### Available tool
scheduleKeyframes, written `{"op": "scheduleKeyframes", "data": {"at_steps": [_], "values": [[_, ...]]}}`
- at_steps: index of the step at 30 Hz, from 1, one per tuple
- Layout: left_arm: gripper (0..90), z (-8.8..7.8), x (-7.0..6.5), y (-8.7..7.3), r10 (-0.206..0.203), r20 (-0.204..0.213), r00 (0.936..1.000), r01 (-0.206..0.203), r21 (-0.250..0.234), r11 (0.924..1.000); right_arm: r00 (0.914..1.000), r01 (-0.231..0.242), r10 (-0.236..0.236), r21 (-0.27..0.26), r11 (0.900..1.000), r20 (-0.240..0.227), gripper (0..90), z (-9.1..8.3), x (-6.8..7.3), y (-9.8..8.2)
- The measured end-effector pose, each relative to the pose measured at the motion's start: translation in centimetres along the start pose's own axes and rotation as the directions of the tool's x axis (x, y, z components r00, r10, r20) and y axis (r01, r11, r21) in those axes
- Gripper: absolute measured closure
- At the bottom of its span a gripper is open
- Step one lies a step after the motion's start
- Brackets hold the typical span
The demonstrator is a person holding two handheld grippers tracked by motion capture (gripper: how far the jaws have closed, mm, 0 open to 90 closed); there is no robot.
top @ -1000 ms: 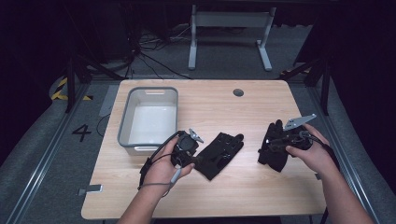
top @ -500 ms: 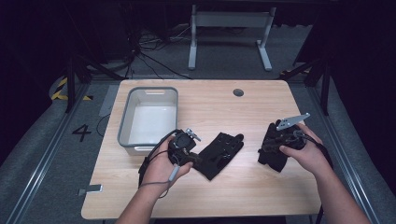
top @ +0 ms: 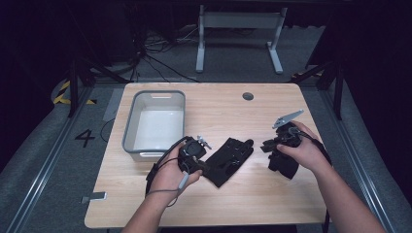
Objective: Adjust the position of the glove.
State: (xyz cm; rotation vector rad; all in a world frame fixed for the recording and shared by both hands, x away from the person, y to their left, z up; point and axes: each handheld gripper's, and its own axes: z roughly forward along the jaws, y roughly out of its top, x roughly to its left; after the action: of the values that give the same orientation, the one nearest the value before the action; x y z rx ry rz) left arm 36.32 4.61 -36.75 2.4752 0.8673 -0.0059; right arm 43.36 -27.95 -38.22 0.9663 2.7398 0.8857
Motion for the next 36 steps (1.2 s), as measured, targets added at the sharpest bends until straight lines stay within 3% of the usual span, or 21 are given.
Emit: {"op": "scheduleKeyframes", "data": {"at_steps": [6,20,29,36], "values": [[73.8,1.2,0.1,0.1,-0.010,-0.001,0.9999,0.010,0.016,0.9998,0.9999,-0.008,0.008,0.020,1.000,-0.008,68.5,2.8,-0.6,1.9],[71.0,3.1,0.4,0.2,-0.024,0.006,0.9997,0.024,0.040,0.9989,1.0000,-0.001,0.001,0.036,0.999,-0.007,66.6,6.9,-0.8,4.0],[67.5,3.4,0.4,0.0,-0.034,0.002,0.9994,0.034,0.044,0.9985,0.9996,-0.002,0.000,0.046,0.999,0.028,60.1,8.6,-1.1,4.2],[62.9,3.7,0.2,0.1,-0.031,-0.019,0.9993,0.032,0.041,0.9986,0.9997,0.024,-0.025,0.083,0.996,0.008,64.7,9.2,-1.1,4.3]]}}
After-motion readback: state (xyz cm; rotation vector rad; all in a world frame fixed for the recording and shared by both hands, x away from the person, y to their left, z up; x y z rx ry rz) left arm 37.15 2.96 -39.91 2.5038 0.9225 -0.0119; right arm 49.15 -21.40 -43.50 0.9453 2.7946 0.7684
